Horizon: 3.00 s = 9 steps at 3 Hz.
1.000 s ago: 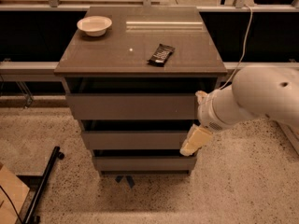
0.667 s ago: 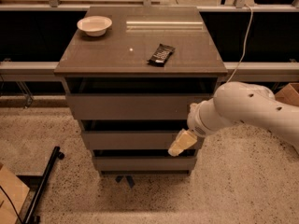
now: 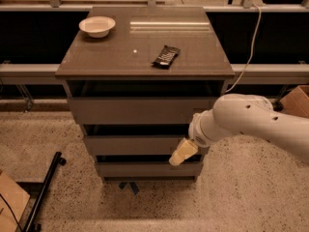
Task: Open middle drawer
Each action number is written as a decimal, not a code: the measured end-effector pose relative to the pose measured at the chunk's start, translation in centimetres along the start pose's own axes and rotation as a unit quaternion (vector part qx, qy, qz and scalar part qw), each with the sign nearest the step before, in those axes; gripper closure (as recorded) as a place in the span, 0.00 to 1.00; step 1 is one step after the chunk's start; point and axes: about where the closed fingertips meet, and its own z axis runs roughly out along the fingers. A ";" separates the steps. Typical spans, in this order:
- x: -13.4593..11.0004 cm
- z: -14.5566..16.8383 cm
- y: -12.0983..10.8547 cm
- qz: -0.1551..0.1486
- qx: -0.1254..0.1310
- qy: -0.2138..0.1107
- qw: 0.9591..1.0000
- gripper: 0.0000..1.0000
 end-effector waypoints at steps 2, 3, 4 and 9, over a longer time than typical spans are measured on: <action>2.5 9.5 -1.1 0.048 -0.006 -0.076 0.996 0.00; 3.3 14.1 -2.4 0.068 -0.020 -0.108 0.992 0.00; 4.6 19.1 -4.0 0.086 -0.039 -0.124 0.988 0.00; 5.3 26.6 -8.6 0.109 -0.066 -0.144 0.981 0.43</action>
Offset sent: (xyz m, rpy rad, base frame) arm 0.0575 0.0123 -0.1407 0.2604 -0.0423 -0.0824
